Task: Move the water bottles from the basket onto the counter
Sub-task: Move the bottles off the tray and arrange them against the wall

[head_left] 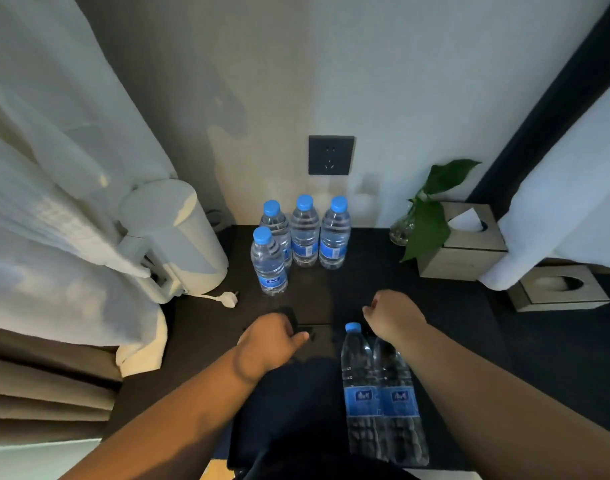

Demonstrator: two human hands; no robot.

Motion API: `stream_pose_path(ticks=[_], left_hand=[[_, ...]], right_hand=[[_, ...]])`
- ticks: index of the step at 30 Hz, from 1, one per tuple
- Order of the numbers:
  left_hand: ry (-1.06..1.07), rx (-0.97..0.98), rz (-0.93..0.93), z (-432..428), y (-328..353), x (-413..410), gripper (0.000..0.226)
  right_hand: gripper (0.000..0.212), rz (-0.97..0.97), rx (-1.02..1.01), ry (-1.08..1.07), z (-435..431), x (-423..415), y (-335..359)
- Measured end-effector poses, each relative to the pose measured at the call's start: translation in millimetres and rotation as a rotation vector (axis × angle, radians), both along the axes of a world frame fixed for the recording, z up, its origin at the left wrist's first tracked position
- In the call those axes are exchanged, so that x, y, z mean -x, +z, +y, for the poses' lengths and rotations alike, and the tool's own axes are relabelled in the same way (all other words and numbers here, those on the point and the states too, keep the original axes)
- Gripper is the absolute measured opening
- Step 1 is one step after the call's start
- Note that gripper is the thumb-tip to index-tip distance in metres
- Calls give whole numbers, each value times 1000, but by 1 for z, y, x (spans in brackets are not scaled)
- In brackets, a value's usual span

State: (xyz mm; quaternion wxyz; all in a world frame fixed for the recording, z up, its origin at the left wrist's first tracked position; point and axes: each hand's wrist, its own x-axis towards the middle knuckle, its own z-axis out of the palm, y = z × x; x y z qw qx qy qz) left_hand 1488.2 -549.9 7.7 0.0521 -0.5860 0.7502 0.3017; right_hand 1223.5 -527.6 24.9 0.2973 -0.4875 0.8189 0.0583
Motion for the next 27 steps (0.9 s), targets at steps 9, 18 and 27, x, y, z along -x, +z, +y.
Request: stream_pose_path(ticks=[9,18,27], left_hand=[[-115,-101,75,24,-14,79,62],[183,-167,145,29,-35,123,50],[278,-144,279,17,4,102,45]], right_hand=[[54,47,-110,-32,28,15,-16],[43,-98,-117,-134,32,24,-25],[34,-267,-29,53,26,20,28]])
